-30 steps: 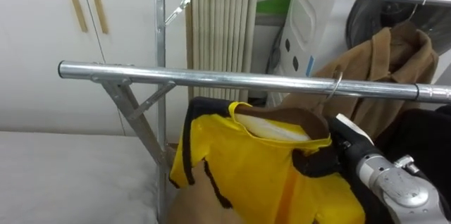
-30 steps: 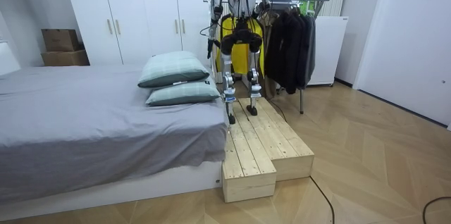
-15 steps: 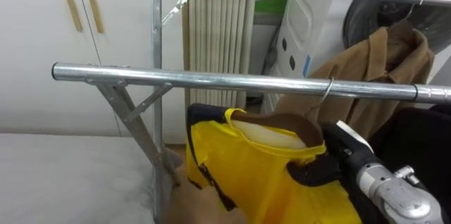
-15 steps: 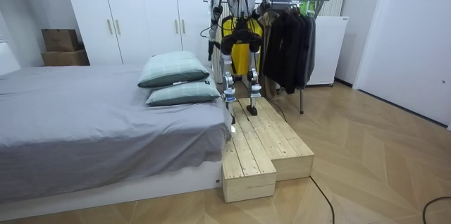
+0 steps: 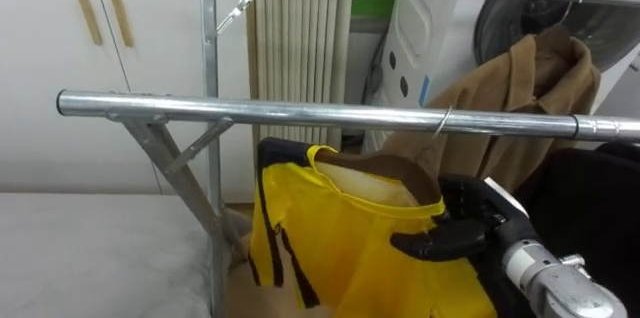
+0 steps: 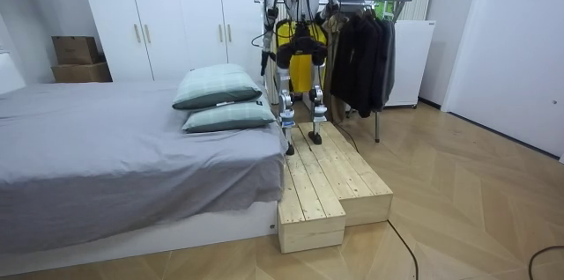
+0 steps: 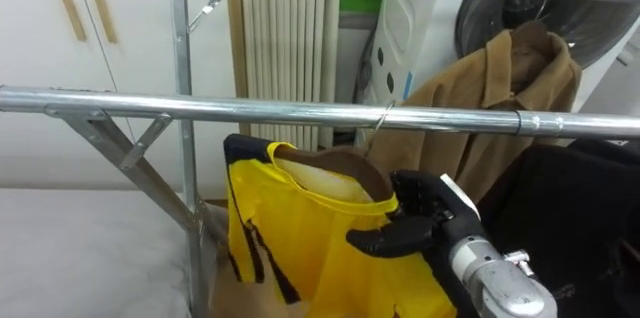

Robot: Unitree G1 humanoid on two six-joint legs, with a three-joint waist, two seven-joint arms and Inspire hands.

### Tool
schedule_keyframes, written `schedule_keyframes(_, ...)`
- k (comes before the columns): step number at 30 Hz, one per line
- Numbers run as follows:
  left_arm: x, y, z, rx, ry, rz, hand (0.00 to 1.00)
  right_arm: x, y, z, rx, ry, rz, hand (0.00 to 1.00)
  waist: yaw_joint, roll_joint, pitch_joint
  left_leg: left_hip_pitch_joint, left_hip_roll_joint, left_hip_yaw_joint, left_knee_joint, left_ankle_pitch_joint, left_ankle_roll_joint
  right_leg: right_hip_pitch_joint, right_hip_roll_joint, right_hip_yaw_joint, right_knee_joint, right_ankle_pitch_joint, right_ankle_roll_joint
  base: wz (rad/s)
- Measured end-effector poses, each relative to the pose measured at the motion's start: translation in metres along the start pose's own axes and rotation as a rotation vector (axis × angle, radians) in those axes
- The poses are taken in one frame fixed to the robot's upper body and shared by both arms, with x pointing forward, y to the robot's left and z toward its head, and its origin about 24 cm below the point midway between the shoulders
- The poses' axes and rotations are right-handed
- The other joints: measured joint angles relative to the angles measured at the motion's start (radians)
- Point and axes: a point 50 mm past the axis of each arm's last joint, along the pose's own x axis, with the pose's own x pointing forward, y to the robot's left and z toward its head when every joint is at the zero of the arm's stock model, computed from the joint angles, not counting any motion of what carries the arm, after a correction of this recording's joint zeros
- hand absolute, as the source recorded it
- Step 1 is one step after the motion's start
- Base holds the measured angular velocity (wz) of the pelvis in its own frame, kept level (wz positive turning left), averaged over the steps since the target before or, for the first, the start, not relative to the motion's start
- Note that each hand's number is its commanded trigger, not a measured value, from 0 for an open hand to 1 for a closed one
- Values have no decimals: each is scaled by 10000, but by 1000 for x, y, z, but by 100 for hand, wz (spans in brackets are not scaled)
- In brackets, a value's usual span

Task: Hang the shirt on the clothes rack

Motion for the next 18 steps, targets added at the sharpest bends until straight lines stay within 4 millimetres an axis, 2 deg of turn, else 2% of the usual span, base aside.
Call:
schedule_keyframes(2,0,-1,0,-349,3,-94,0,0,1,2,994,-272,-41,0,-38,41,11,71,13,-7,-38,0,0,63,24,15,-34,9,-14,-2)
schedule_keyframes(3,0,-2,-1,-390,45,-127,0,0,3,3,1547,-415,-23,0,-72,106,46,99,21,-2,-66,0,0,152,33,16,-89,12,-17,0)
schedule_keyframes(7,0,-5,-6,-433,182,-183,0,1,6,5,2645,-679,149,0,-253,354,29,107,3,34,-130,-1,0,166,30,42,-175,26,2,0)
schedule_keyframes(11,-1,-6,-9,-443,279,-207,0,-3,8,-4,3203,-565,28,0,-305,569,-89,120,3,40,-131,0,-1,151,35,45,-224,38,5,0)
schedule_keyframes(18,-1,-6,-9,-426,263,-184,0,-11,9,-17,3974,-467,-179,0,-337,602,-107,173,7,32,-150,0,-2,182,41,47,-219,46,0,0)
